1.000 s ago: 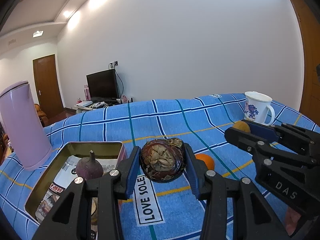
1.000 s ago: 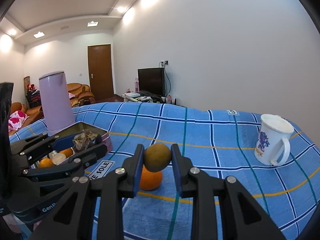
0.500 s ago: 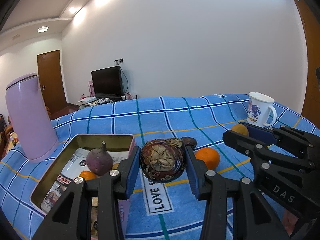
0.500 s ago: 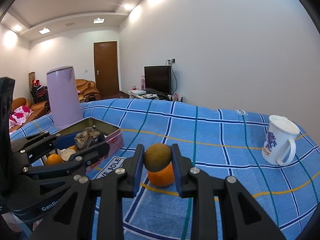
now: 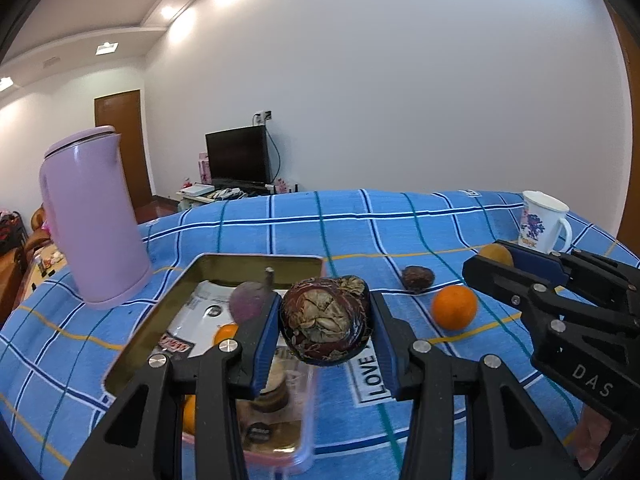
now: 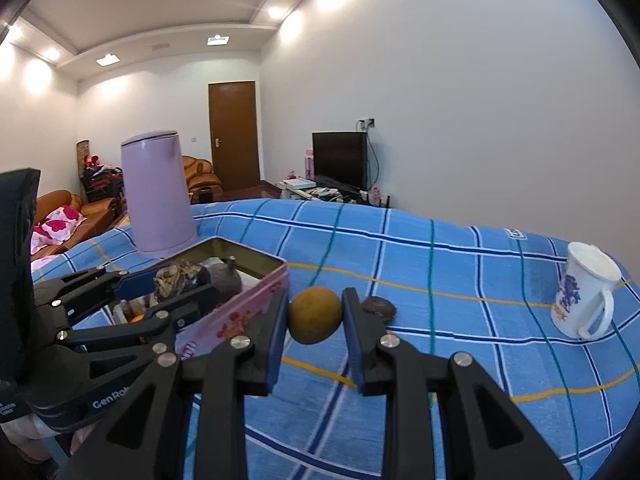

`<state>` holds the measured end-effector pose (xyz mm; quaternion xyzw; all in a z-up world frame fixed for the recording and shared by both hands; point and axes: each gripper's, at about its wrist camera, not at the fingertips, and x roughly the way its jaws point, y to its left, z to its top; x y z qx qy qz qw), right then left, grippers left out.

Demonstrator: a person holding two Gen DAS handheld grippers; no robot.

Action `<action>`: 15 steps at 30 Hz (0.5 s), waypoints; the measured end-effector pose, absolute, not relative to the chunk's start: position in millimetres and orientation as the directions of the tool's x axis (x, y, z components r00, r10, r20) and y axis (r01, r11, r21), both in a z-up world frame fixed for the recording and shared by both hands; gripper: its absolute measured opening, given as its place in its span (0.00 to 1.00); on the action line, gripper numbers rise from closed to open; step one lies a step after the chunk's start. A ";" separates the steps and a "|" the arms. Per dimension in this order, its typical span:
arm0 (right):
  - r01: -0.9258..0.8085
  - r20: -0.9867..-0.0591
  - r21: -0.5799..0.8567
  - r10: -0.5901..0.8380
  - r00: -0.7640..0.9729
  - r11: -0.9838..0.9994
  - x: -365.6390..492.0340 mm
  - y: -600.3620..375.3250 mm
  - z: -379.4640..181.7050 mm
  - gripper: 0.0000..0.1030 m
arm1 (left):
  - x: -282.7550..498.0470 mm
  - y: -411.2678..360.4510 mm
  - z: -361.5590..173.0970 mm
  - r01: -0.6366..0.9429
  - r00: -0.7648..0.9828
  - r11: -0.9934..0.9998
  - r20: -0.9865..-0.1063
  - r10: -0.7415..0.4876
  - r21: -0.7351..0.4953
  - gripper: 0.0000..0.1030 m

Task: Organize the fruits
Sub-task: 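Carry the brown fruit in the left gripper over the tin while the right gripper carries the small fruit there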

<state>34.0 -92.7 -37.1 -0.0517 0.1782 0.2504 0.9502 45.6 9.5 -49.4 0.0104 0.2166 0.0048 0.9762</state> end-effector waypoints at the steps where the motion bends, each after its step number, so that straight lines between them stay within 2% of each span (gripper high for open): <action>1: -0.500 -0.365 -0.011 0.461 0.808 0.866 33.7 -89.4 -37.1 0.29 | 44.1 12.9 -48.8 -0.011 0.907 1.000 -0.422 0.019 0.021 0.44; 15: -0.549 -0.380 -0.011 0.504 0.776 0.836 36.3 -56.1 -35.6 0.29 | 34.8 48.3 -41.0 -0.078 0.906 0.996 -0.415 0.087 0.038 0.44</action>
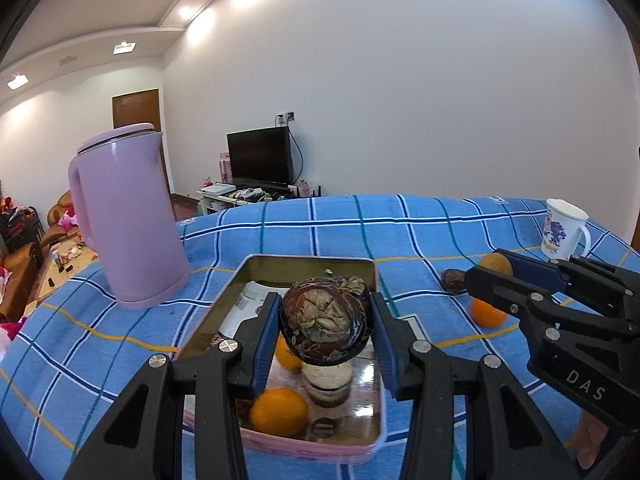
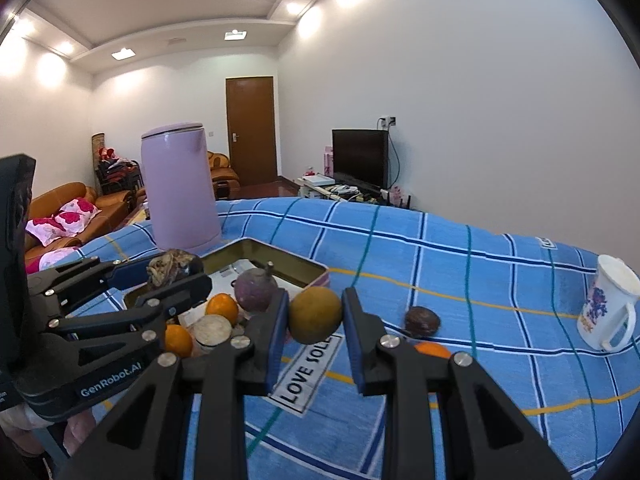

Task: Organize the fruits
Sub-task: 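Carry the brown fruit in the left gripper over the tin while the right gripper carries the small fruit there, then open both grippers to drop the brown fruit and small fruit into the tin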

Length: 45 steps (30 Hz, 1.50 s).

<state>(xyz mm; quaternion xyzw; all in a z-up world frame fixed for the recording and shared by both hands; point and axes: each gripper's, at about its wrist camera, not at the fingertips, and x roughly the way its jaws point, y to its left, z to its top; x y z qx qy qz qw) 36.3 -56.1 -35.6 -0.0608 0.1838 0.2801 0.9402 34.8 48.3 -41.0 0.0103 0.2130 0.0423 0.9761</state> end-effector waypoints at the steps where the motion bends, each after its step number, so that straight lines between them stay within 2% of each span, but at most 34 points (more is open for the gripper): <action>1: -0.556 -0.382 -0.011 0.510 0.771 0.831 36.7 -52.7 -35.1 0.29 | 34.8 50.2 -40.1 -0.084 0.905 0.996 -0.415 0.093 0.042 0.44; 22: -0.636 -0.410 -0.012 0.577 0.707 0.771 43.5 7.8 -37.3 0.29 | 45.2 112.1 -41.4 -0.185 0.871 0.982 -0.455 0.186 0.047 0.44; 35: -0.667 -0.481 -0.016 0.579 0.658 0.745 56.6 38.7 -57.7 0.29 | 64.6 125.0 -59.5 -0.159 0.830 0.986 -0.534 0.158 0.044 0.44; 45: -0.674 -0.504 0.001 0.583 0.638 0.738 64.0 43.2 -60.3 0.30 | 71.4 119.0 -66.1 -0.148 0.818 0.987 -0.553 0.158 0.064 0.44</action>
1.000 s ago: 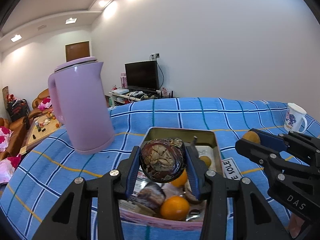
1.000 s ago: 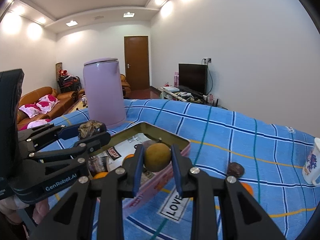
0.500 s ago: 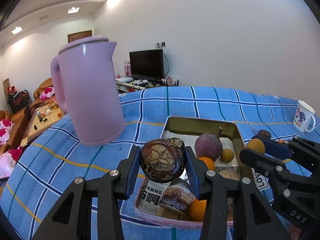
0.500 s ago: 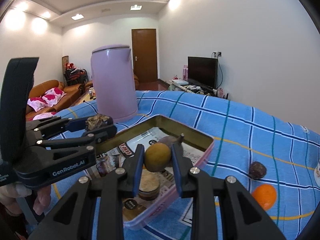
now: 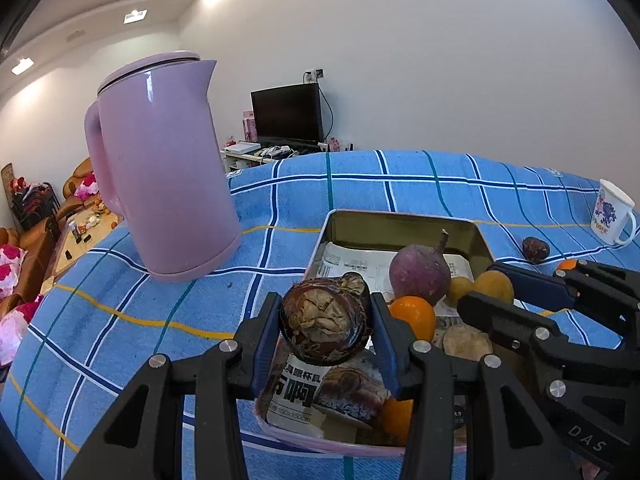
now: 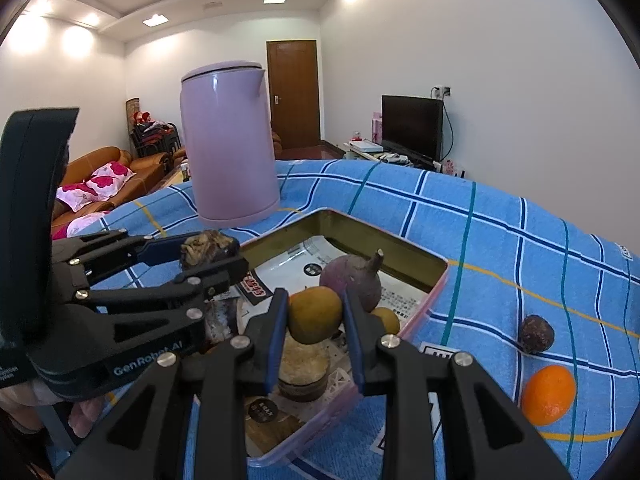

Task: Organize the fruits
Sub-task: 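Open both grippers to drop the brown fruit and small fruit into the tin, then grasp an orange with the right gripper while the left gripper grasps a flat dark brown fruit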

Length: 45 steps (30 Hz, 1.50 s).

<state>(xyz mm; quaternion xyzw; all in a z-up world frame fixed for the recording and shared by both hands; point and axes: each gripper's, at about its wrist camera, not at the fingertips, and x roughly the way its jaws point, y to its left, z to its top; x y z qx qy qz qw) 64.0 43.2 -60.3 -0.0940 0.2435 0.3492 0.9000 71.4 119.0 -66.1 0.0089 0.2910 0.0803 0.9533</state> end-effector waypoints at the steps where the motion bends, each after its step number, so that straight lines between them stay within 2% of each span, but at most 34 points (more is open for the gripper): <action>1: -0.676 -0.506 0.002 0.583 0.635 0.737 64.5 43.1 -60.5 0.30 | 70.9 117.9 -67.0 -0.145 0.817 0.987 -0.555 0.158 0.068 0.44; 4: -0.682 -0.517 0.009 0.588 0.623 0.731 66.1 43.9 -61.1 0.30 | 70.4 115.5 -68.1 -0.148 0.813 0.986 -0.558 0.167 0.080 0.45; 5: -0.686 -0.517 0.013 0.592 0.618 0.728 66.6 43.3 -61.1 0.38 | 70.0 115.5 -68.5 -0.155 0.812 0.985 -0.557 0.174 0.083 0.45; 6: -0.690 -0.517 0.018 0.597 0.613 0.724 67.1 42.7 -61.0 0.41 | 69.8 116.0 -68.9 -0.162 0.810 0.983 -0.558 0.180 0.082 0.45; 8: -0.678 -0.509 0.026 0.593 0.624 0.735 68.8 39.4 -60.5 0.64 | 68.6 120.1 -68.5 -0.182 0.803 0.981 -0.565 0.187 0.066 0.47; 10: -0.675 -0.489 0.050 0.608 0.626 0.736 68.4 31.7 -58.4 0.73 | 65.6 121.8 -66.4 -0.186 0.807 0.981 -0.561 0.183 0.051 0.61; 16: -0.612 -0.495 -0.014 0.526 0.691 0.791 62.7 8.4 -48.4 0.80 | 58.1 103.3 -49.9 -0.183 0.837 0.981 -0.513 0.189 0.063 0.73; 20: -0.527 -0.533 -0.043 0.427 0.730 0.849 72.4 -28.4 -45.5 0.85 | 58.6 86.5 -41.0 -0.156 0.850 0.987 -0.502 0.160 0.050 0.73; 26: -0.380 -0.614 -0.045 0.274 0.740 0.924 101.4 -88.8 -54.2 0.86 | 71.7 60.2 -37.3 -0.136 0.835 0.989 -0.532 0.142 0.051 0.73; 33: -0.385 -0.690 -0.003 0.277 0.669 0.923 127.2 -92.0 -74.8 0.84 | 85.6 41.6 -40.6 -0.117 0.809 0.992 -0.576 0.119 0.040 0.73; 35: -0.386 -0.712 -0.009 0.265 0.650 0.922 132.1 -89.3 -81.0 0.75 | 87.9 37.3 -39.7 -0.116 0.806 0.992 -0.579 0.125 0.053 0.73; 36: -0.385 -0.724 -0.003 0.264 0.638 0.923 133.7 -90.1 -85.4 0.56 | 89.1 35.4 -39.1 -0.114 0.805 0.992 -0.580 0.127 0.058 0.73; 37: -0.385 -0.743 0.007 0.262 0.616 0.923 136.6 -90.9 -90.1 0.50 | 90.9 33.5 -38.5 -0.114 0.805 0.992 -0.580 0.128 0.062 0.73; 41: -0.394 -0.728 0.059 0.310 0.612 0.917 136.1 -103.9 -88.0 0.49 | 101.1 22.1 -35.6 -0.097 0.797 0.993 -0.593 0.116 0.063 0.73; 45: -0.334 -0.709 0.070 0.282 0.646 0.940 142.0 -127.3 -79.9 0.49 | 115.8 0.1 -35.8 -0.067 0.784 0.996 -0.614 0.088 0.057 0.73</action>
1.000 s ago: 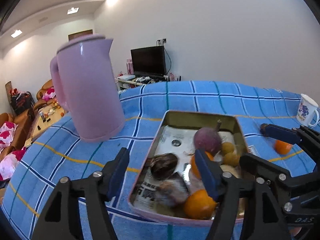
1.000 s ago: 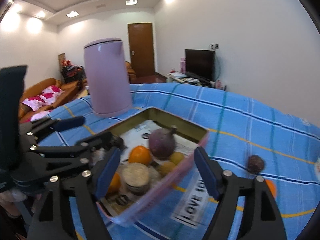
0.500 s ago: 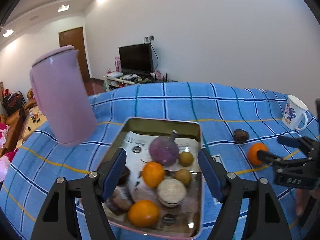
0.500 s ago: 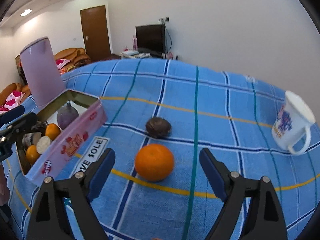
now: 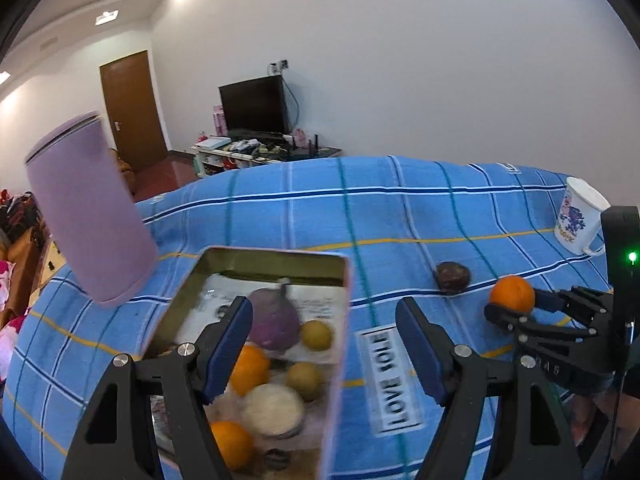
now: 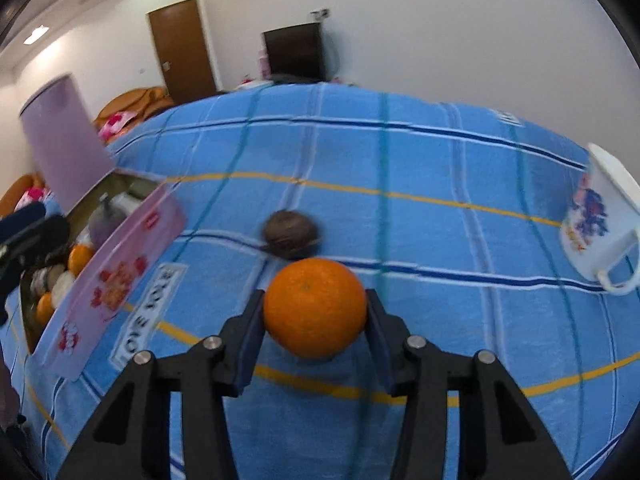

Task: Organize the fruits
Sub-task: 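Grasp an orange with the right gripper while the left gripper grasps a flat dark brown fruit, then lift the orange in the right gripper while the left gripper lifts the flat brown fruit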

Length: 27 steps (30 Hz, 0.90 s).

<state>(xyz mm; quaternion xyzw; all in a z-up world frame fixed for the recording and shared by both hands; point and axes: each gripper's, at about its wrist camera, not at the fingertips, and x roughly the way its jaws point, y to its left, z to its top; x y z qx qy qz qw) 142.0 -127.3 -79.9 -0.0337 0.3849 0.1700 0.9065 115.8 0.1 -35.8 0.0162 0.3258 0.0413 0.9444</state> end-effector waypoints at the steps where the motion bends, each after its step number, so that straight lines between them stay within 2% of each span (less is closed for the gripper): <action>1: -0.303 -0.707 0.056 0.252 0.661 0.951 144.9 -136.2 -78.5 0.49 | 120.9 -7.0 -36.6 -0.053 0.779 0.997 -0.622 0.072 0.049 0.73; 8: -0.147 -0.683 0.008 0.113 0.722 0.989 152.3 -183.8 -69.9 0.49 | 164.6 -59.5 -51.2 0.022 0.744 1.000 -0.668 -0.008 0.013 0.73; 11: -0.134 -0.689 0.067 0.143 0.711 0.989 157.6 -196.6 -70.9 0.49 | 184.1 -76.6 -63.7 0.055 0.727 0.998 -0.686 -0.025 0.022 0.73; 20: -0.120 -0.691 0.097 0.154 0.706 0.988 165.6 -206.0 -72.5 0.49 | 223.8 -99.9 -94.0 0.114 0.675 0.993 -0.736 -0.051 0.036 0.73; 21: -0.126 -0.690 0.095 0.157 0.706 0.987 165.5 -204.2 -73.3 0.49 | 225.7 -99.7 -94.8 0.113 0.673 0.993 -0.738 -0.049 0.037 0.70; 23: -0.128 -0.690 0.093 0.157 0.707 0.987 165.4 -202.9 -73.8 0.49 | 231.9 -96.1 -99.5 0.116 0.649 0.993 -0.757 -0.071 0.006 0.56; 24: -0.128 -0.690 0.097 0.160 0.706 0.987 165.6 -203.5 -73.9 0.49 | 234.7 -93.3 -101.2 0.118 0.637 0.993 -0.766 -0.090 -0.019 0.44; 27: -0.137 -0.686 0.106 0.172 0.707 0.985 165.4 -202.9 -74.1 0.49 | 235.6 -85.4 -101.4 0.120 0.630 0.990 -0.765 -0.135 -0.076 0.41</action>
